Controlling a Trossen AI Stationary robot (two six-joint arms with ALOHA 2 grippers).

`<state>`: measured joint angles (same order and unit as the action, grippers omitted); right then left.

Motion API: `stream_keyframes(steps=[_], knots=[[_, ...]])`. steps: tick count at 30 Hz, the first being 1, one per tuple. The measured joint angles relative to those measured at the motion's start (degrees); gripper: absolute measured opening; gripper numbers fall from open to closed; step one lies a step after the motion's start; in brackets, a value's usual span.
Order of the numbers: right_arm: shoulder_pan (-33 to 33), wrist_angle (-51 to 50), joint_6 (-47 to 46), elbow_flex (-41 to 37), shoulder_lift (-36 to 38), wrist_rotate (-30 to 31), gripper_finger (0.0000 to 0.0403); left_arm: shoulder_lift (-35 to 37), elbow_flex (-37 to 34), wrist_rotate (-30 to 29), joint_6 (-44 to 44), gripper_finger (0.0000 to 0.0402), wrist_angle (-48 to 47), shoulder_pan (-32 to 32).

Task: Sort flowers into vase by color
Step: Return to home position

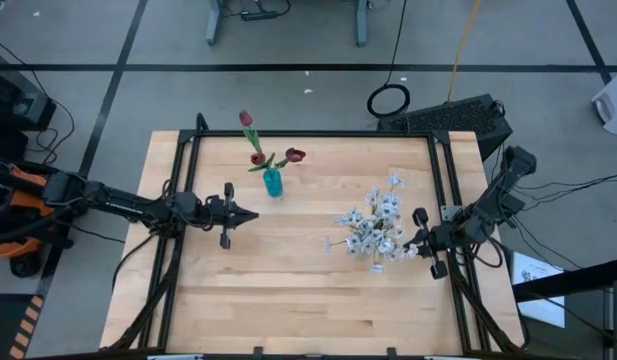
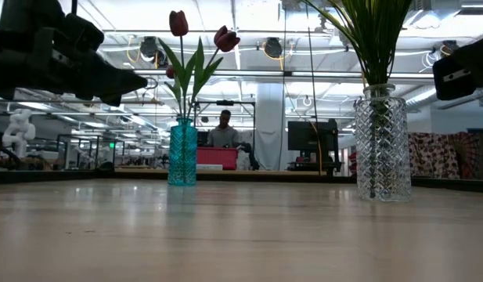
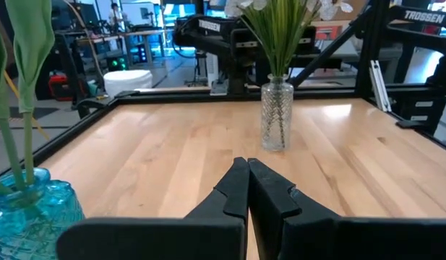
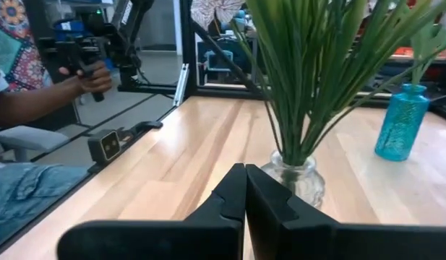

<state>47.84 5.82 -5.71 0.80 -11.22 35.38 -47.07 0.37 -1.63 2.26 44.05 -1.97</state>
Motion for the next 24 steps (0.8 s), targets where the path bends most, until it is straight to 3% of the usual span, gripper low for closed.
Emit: stream_keyframes(steps=[10, 24], knots=[[-10.38, -1.68, 3.86, 0.04, 5.30, -12.32, 0.0000, 0.00, -0.02, -0.02, -0.04, 0.0008, 2.30, 0.14], [-28.08, -0.36, 4.93, 0.07, 5.48, -25.72, 0.0000, 0.00, -0.06, -0.02, 0.00, 0.0008, 2.50, 0.14]])
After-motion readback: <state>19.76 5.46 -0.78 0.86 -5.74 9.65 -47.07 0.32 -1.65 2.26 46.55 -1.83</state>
